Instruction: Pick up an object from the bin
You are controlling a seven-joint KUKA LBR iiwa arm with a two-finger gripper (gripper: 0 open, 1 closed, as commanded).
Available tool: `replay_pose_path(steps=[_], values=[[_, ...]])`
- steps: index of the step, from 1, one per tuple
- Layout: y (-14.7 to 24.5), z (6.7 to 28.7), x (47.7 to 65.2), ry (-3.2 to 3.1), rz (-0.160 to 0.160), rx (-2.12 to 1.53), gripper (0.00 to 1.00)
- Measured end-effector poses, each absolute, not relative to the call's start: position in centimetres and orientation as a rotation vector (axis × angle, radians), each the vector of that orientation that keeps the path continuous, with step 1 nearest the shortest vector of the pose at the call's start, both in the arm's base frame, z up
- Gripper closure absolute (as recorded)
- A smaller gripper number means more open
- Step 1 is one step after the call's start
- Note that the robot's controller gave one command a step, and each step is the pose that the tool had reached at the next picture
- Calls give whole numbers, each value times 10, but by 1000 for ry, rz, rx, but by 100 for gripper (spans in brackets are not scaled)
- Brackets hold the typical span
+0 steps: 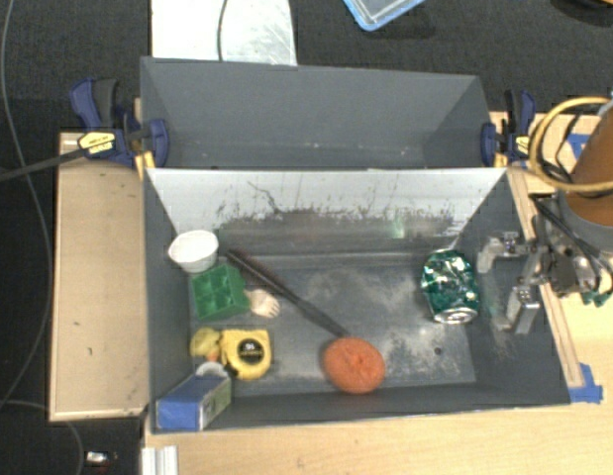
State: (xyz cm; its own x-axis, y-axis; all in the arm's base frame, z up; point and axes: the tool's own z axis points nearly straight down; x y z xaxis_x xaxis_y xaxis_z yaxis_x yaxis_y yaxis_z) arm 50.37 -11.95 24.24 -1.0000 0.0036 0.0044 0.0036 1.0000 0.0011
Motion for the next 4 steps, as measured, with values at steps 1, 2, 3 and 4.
replay_pose_path(steps=[1,2,3,4], values=[[-119,246,505,-3145,1,2,0],[-122,207,520,-3137,3,258,0],[-136,172,552,-2990,7,993,0],[-134,158,563,-3077,3,669,0]])
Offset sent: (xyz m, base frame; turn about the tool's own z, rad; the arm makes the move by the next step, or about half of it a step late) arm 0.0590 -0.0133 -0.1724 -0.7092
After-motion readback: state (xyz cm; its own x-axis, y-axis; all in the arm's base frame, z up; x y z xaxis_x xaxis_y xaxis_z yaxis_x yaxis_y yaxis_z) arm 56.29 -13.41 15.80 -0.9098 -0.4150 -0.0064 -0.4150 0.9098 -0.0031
